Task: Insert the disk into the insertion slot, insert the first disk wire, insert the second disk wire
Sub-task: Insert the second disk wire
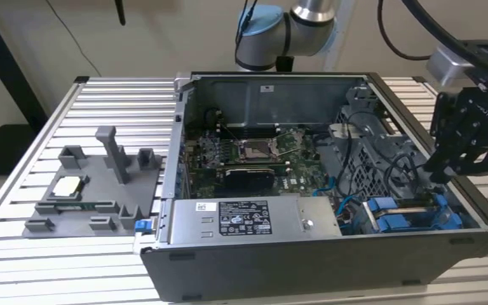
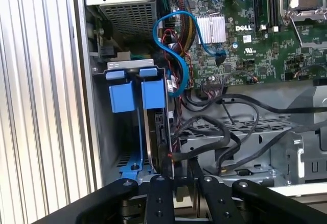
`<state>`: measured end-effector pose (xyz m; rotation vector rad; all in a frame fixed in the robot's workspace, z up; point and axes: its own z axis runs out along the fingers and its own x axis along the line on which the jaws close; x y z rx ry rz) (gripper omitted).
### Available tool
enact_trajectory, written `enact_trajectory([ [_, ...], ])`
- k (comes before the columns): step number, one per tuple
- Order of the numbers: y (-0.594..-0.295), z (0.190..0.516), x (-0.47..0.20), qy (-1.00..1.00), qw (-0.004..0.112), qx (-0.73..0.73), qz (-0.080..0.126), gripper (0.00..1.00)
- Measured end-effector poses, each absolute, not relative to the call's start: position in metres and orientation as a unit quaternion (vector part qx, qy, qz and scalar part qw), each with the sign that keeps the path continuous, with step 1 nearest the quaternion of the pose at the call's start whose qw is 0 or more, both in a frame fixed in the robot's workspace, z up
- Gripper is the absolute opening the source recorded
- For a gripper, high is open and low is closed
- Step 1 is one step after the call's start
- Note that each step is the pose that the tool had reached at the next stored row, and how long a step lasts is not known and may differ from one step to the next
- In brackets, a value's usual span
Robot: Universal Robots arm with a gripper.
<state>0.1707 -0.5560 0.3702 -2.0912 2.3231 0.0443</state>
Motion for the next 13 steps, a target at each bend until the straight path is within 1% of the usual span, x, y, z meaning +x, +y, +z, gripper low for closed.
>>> enact_trajectory([
  [13,-0.556,0.37,0.186,0.747,0.008,-0.664,0.014,0.27],
])
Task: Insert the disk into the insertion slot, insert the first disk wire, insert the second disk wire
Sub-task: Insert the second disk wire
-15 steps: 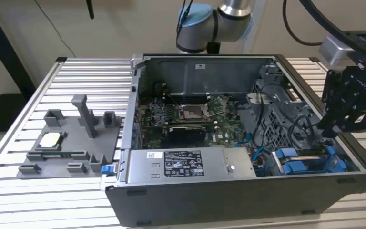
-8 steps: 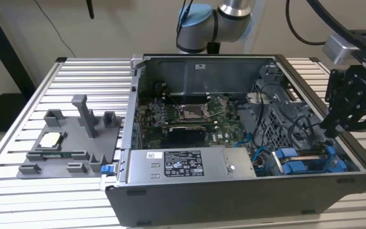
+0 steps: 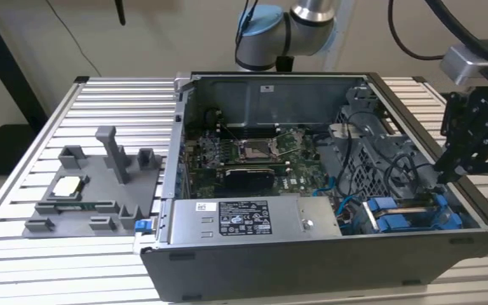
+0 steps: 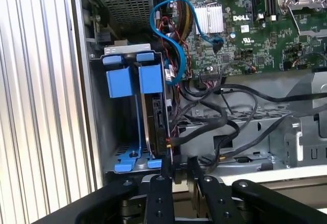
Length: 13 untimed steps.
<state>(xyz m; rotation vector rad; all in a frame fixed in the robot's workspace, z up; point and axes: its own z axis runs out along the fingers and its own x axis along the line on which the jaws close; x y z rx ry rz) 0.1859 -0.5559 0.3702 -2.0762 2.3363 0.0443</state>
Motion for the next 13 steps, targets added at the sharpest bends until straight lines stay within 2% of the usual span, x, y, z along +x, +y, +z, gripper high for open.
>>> enact_trajectory([
  [8,-0.5559,0.3688,0.188,0.752,0.008,-0.659,0.014,0.27],
  [10,-0.556,0.3684,0.188,0.753,0.008,-0.658,0.014,0.25],
  [11,-0.5559,0.3681,0.188,0.754,0.008,-0.657,0.014,0.18],
  [13,-0.5559,0.3677,0.188,0.755,0.008,-0.655,0.014,0.18],
])
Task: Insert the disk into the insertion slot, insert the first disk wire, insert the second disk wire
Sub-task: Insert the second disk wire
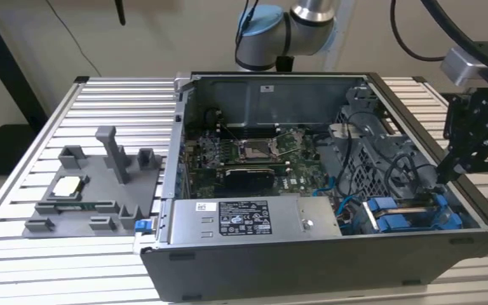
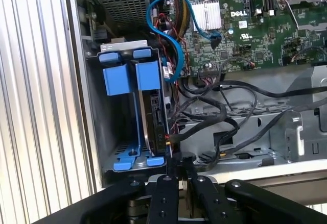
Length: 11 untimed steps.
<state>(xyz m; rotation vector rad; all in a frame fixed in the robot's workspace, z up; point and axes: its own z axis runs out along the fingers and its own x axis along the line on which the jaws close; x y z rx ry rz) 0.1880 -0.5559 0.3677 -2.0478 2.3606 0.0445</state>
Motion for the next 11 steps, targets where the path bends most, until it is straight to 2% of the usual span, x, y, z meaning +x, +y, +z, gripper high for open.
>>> enact_trajectory([
  [6,-0.556,0.3701,0.188,0.758,0.009,-0.652,0.015,0.15],
  [7,-0.556,0.3712,0.188,0.758,0.009,-0.652,0.015,0.11],
  [11,-0.5559,0.3721,0.1881,0.759,0.006,-0.651,0.015,0.11],
])
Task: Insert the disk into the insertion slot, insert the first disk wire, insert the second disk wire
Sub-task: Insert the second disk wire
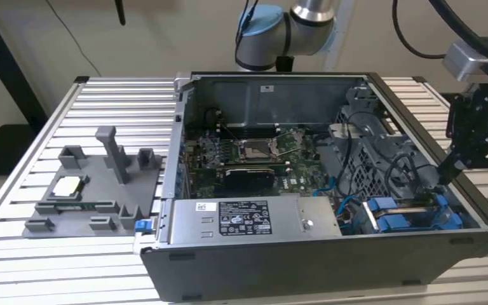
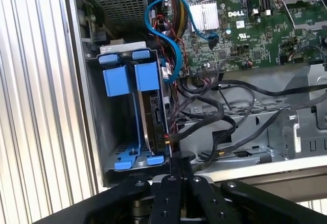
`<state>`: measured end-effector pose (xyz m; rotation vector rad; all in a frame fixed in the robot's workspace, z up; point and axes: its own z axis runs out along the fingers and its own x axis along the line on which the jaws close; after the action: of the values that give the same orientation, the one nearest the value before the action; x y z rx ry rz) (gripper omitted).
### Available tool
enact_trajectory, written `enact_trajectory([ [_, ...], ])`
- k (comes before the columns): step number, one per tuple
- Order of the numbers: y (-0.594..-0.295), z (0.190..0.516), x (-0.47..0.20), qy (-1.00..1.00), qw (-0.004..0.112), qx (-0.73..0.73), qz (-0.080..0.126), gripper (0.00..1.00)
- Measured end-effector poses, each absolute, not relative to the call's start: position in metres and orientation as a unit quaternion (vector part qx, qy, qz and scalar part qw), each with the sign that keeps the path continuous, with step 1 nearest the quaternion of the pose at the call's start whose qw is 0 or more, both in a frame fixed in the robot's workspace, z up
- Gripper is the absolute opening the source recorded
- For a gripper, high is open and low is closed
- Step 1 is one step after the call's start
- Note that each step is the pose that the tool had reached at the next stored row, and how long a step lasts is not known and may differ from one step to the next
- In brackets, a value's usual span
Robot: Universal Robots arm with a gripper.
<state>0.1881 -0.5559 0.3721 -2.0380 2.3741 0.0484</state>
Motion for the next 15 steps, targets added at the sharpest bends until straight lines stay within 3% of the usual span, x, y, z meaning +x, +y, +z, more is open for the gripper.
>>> enact_trajectory([
  [7,-0.5573,0.3716,0.194,0.759,0.0,-0.651,0.016,0.12],
  [8,-0.558,0.3716,0.1943,0.759,0.0,-0.651,0.016,0.18],
  [13,-0.5618,0.3712,0.1946,0.759,0.0,-0.651,0.016,0.2],
  [15,-0.5619,0.371,0.1946,0.759,-0.001,-0.651,0.016,0.32],
])
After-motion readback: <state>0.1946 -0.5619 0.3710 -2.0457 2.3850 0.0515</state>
